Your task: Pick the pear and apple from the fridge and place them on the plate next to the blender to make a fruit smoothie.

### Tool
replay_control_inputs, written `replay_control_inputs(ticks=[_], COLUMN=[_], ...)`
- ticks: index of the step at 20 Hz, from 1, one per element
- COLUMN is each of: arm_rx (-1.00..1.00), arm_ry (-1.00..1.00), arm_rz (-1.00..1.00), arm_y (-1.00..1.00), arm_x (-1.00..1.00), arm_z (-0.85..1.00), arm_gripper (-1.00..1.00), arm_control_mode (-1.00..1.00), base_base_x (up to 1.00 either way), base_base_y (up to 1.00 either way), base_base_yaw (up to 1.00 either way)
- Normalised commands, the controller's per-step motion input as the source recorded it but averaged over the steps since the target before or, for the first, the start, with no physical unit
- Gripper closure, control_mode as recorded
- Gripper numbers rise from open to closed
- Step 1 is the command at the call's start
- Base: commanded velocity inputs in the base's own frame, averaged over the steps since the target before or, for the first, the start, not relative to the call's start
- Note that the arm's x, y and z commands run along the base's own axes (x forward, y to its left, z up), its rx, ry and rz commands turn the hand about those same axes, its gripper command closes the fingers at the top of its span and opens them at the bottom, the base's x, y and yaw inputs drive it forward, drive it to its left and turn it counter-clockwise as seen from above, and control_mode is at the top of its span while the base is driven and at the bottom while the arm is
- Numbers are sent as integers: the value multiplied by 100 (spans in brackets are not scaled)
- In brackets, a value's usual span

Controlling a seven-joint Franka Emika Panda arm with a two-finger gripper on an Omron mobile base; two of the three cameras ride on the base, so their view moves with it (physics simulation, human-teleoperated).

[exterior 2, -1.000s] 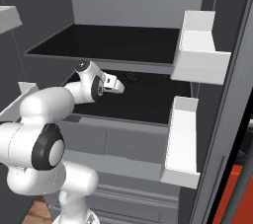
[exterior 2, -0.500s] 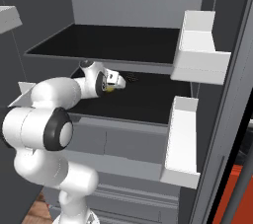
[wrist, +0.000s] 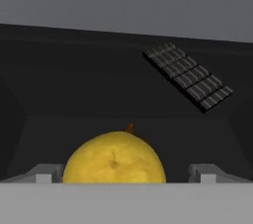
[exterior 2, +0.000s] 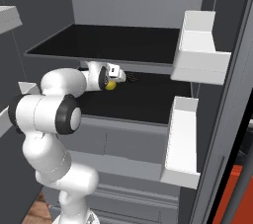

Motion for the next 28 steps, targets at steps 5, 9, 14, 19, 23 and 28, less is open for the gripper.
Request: replay_control_inputs(ticks=[5, 9, 14, 19, 23, 28], arm_rx=[0, 0, 0, 0, 8, 12], arm_ry=[1, 0, 0, -15, -23, -6], arm_rz=[1, 0, 0, 0, 0, 0], arm_y=[0, 0, 0, 0, -11, -24], arm_x=[4, 0, -1, -46, -100, -100], arm_z=[-51, -62, -66, -34, -18, 10], arm_gripper=[-100, -100, 100, 100, 100, 100], arm_control_mode=[-100, -100, -100, -100, -100, -100], base_base_x=[0, 0, 0, 0, 0, 0], base_base_y=[0, 0, 0, 0, 0, 0], base_base_yaw=[0, 0, 0, 0, 0, 0])
